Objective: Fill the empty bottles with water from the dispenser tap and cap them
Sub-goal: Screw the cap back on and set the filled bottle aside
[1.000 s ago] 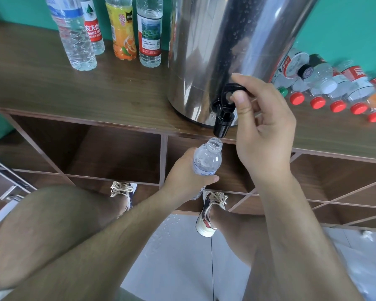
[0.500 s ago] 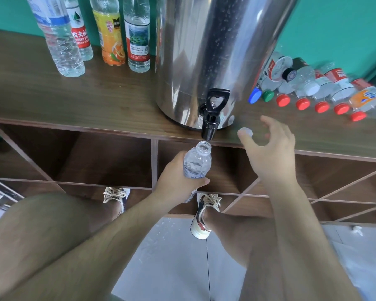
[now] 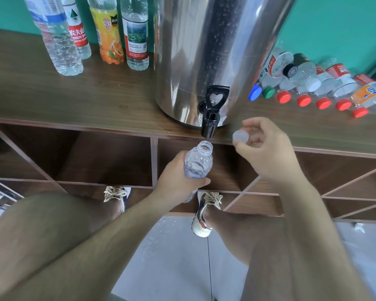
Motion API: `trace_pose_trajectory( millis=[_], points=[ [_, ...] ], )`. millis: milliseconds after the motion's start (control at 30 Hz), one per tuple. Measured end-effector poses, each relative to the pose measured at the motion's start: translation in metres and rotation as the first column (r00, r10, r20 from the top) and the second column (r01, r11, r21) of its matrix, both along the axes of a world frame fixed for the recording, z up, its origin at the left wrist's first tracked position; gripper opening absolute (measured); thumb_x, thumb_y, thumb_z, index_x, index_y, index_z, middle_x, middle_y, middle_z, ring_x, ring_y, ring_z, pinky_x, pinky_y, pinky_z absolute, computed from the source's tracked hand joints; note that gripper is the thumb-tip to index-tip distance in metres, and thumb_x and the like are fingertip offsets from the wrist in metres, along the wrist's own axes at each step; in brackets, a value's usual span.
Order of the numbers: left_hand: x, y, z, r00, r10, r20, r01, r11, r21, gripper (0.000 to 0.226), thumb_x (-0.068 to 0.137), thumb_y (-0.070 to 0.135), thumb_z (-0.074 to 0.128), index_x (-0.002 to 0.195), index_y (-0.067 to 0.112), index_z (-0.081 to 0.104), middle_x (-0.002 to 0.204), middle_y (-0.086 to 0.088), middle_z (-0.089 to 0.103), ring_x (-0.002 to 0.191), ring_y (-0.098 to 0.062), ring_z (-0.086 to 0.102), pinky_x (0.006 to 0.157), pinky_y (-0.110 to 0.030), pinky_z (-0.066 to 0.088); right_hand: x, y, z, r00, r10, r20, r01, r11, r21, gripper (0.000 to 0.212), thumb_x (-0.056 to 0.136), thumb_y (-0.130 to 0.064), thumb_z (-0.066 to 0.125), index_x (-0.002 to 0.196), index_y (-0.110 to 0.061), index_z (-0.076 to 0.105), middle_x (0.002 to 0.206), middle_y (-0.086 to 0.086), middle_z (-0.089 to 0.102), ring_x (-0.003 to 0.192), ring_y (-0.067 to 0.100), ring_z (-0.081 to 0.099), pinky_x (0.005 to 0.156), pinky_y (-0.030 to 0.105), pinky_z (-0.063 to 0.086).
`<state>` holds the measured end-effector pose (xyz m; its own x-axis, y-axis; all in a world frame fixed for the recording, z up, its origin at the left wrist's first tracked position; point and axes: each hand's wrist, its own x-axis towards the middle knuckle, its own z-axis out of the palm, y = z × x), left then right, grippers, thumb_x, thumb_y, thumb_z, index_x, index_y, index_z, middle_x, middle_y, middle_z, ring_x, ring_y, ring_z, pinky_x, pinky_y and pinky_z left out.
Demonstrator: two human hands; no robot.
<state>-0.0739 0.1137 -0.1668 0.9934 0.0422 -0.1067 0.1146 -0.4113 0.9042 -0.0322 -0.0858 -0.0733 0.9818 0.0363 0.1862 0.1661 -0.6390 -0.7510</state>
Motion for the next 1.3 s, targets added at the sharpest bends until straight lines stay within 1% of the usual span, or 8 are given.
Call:
trace_pose_trajectory(
  millis=[200,367,500,733,900,1067,1167,1300],
  points=[
    [-0.004,-0.003,0.006,0.998,-0.063,-0.004,0.063,0.997,0.037,0.069,0.079,0.032,0.088,0.135,0.024,0.049,0.115,0.016,0.058,0.105,-0.007,0.059,0.078,-0.01,0.041,-0.018,0.007,-0.001,0.945,0.296,-0.137,-0.294,0.955,0.033,0.033,0.086,-0.005,0.081,0.114,-0.016,0.067,0.103,0.0,0.071,0.077,0.009,0.06,0.074,0.025,0.056],
    [-0.007,-0.004,0.009,0.994,-0.105,-0.021,0.106,0.994,0.037,0.069,0.075,0.028,0.091,0.133,0.023,0.053,0.117,0.011,0.066,0.106,-0.011,0.065,0.091,-0.026,0.052,-0.018,0.012,0.002,0.93,0.339,-0.142,-0.333,0.941,0.067,0.032,0.084,-0.015,0.087,0.11,-0.022,0.071,0.102,-0.007,0.074,0.094,0.007,0.07,0.088,0.022,0.057],
    [-0.005,-0.005,0.008,0.99,-0.14,-0.023,0.142,0.984,0.106,0.068,0.075,0.03,0.091,0.133,0.022,0.054,0.114,0.012,0.064,0.104,-0.011,0.064,0.088,-0.023,0.051,-0.021,0.011,0.004,0.92,0.358,-0.156,-0.35,0.933,0.08,0.031,0.084,-0.009,0.086,0.104,-0.031,0.075,0.093,-0.012,0.075,0.087,0.005,0.072,0.086,0.019,0.057],
    [-0.007,-0.006,0.009,0.985,-0.17,-0.02,0.171,0.967,0.189,0.06,0.078,0.03,0.089,0.129,0.025,0.058,0.112,0.011,0.064,0.098,-0.01,0.063,0.081,-0.019,0.049,-0.019,0.009,0.007,0.901,0.41,-0.143,-0.421,0.905,-0.061,0.037,0.083,0.003,0.083,0.103,-0.028,0.077,0.111,-0.009,0.072,0.098,0.007,0.071,0.095,0.023,0.057],
    [-0.01,-0.008,0.018,0.973,-0.229,-0.002,0.223,0.943,0.247,0.054,0.083,0.024,0.085,0.131,0.019,0.06,0.119,0.0,0.068,0.103,-0.017,0.065,0.091,-0.028,0.054,-0.02,0.014,0.013,0.935,0.259,-0.241,-0.317,0.918,-0.24,0.014,0.085,-0.037,0.084,0.089,-0.03,0.073,0.092,-0.007,0.066,0.078,0.002,0.061,0.077,0.026,0.053],
    [-0.011,-0.008,0.019,0.972,-0.234,0.018,0.225,0.95,0.216,0.054,0.081,0.027,0.087,0.129,0.021,0.061,0.117,0.004,0.069,0.102,-0.014,0.065,0.091,-0.028,0.055,-0.026,0.015,0.016,0.947,0.196,-0.253,-0.286,0.872,-0.396,0.044,0.085,-0.072,0.063,0.095,-0.029,0.064,0.084,-0.008,0.066,0.078,0.011,0.061,0.077,0.037,0.055],
    [-0.01,-0.008,0.02,0.97,-0.242,0.015,0.236,0.958,0.164,0.055,0.082,0.025,0.086,0.131,0.019,0.061,0.12,0.001,0.069,0.106,-0.016,0.065,0.097,-0.033,0.054,-0.031,0.009,0.024,0.906,0.322,-0.275,-0.407,0.842,-0.354,0.036,0.087,-0.055,0.072,0.12,-0.05,0.059,0.099,-0.016,0.064,0.086,0.001,0.058,0.077,0.024,0.045],
    [-0.009,-0.008,0.019,0.966,-0.257,0.023,0.246,0.946,0.21,0.052,0.083,0.025,0.085,0.129,0.018,0.061,0.119,0.0,0.069,0.104,-0.017,0.065,0.095,-0.031,0.054,-0.028,0.012,0.021,0.921,0.277,-0.273,-0.365,0.858,-0.361,0.013,0.091,-0.039,0.075,0.098,-0.032,0.067,0.087,-0.011,0.065,0.079,0.002,0.056,0.075,0.032,0.045]
  ],
)
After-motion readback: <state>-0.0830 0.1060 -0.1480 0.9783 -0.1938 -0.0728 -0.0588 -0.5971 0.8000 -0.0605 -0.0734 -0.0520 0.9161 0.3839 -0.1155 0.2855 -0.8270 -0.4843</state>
